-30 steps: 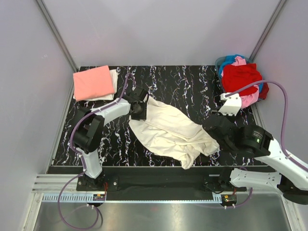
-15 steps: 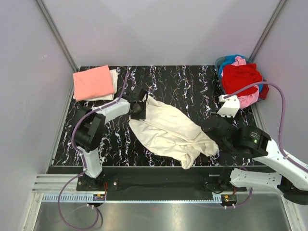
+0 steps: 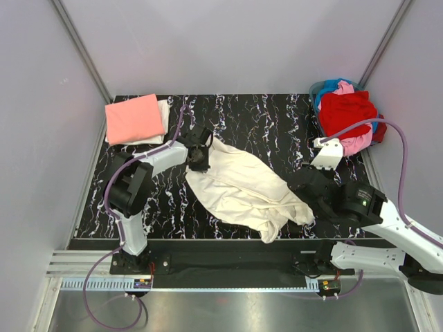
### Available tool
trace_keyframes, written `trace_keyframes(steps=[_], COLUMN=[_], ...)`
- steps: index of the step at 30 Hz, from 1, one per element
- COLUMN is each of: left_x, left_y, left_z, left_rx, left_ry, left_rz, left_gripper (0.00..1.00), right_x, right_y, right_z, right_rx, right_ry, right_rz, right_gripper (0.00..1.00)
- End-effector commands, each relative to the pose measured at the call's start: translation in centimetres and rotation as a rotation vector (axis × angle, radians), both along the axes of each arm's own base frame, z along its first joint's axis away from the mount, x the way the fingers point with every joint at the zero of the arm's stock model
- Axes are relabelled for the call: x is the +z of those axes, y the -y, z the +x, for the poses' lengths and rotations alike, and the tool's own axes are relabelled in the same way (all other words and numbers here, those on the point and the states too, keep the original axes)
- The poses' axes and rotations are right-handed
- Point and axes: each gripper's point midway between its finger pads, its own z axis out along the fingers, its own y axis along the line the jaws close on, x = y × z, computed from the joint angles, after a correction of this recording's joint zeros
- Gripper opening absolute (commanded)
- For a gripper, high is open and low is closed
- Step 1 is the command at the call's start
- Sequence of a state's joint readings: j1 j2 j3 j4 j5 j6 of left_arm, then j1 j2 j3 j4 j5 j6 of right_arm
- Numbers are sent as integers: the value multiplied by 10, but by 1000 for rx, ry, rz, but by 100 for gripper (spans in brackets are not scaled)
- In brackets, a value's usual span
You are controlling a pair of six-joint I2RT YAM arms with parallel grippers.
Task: Fold and stack the t-shirts
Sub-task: Flatten the tshirt out
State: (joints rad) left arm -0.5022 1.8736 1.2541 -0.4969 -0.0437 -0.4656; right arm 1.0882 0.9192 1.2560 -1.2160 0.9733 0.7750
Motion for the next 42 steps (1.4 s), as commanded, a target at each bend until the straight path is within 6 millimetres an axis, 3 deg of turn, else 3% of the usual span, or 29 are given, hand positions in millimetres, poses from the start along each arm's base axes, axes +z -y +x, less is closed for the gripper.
trace_keyframes(steps=[1, 3, 7, 13, 14, 16, 18, 19, 22, 23, 24, 25, 28, 29, 31, 32, 35, 39, 42], left_x=[26, 32, 55, 132, 153, 172, 205, 226, 260, 284, 295, 315, 356, 382, 410, 433, 472, 501, 520], left_y=[14, 15, 14, 8, 4, -3, -12, -19, -28, -35, -38, -49, -66, -77, -89, -96, -115, -130, -143], left_z=[19, 20, 18, 14, 9, 3, -10, -21, -43, -57, -66, -84, -114, -135, -158, -184, -230, -275, -303], left_rx=[-15, -15, -20, -19, -15, -11, -8, -3, -36, -49, -64, -80, -109, -119, -131, -159, -194, -245, -258], left_ry=[87, 103, 133, 256, 283, 317, 380, 420, 495, 556, 586, 642, 769, 854, 952, 1031, 1193, 1348, 1459], left_rz=[-83, -91, -104, -146, -155, -155, -177, -193, -229, -260, -273, -283, -306, -341, -371, -422, -494, -553, -586], left_gripper=[9, 0, 0, 0, 0, 0, 0, 0, 0, 0, 0, 0, 0, 0, 0, 0, 0, 0, 0], right_x=[2, 2, 0, 9, 13, 29, 48, 56, 94, 105, 127, 138, 181, 190, 215, 225, 249, 273, 294], right_y=[-2, -2, -2, 4, 5, 12, 23, 26, 42, 46, 57, 63, 96, 104, 124, 132, 139, 115, 115], right_z=[2, 2, 2, 1, 1, -1, -3, -4, -11, -14, -21, -25, -46, -52, -71, -79, -104, -122, -132], right_rx=[-22, -22, -23, -20, -19, -14, -5, -1, 42, 61, 99, 117, 166, 178, 243, 270, 407, 597, 649], right_ry=[18, 16, 14, 31, 40, 74, 115, 135, 233, 264, 331, 365, 507, 541, 650, 692, 785, 844, 930], right_rz=[48, 46, 48, 45, 50, 61, 77, 92, 169, 191, 235, 265, 389, 419, 490, 520, 551, 515, 500], right_gripper=[0, 0, 0, 0, 0, 0, 0, 0, 0, 0, 0, 0, 0, 0, 0, 0, 0, 0, 0])
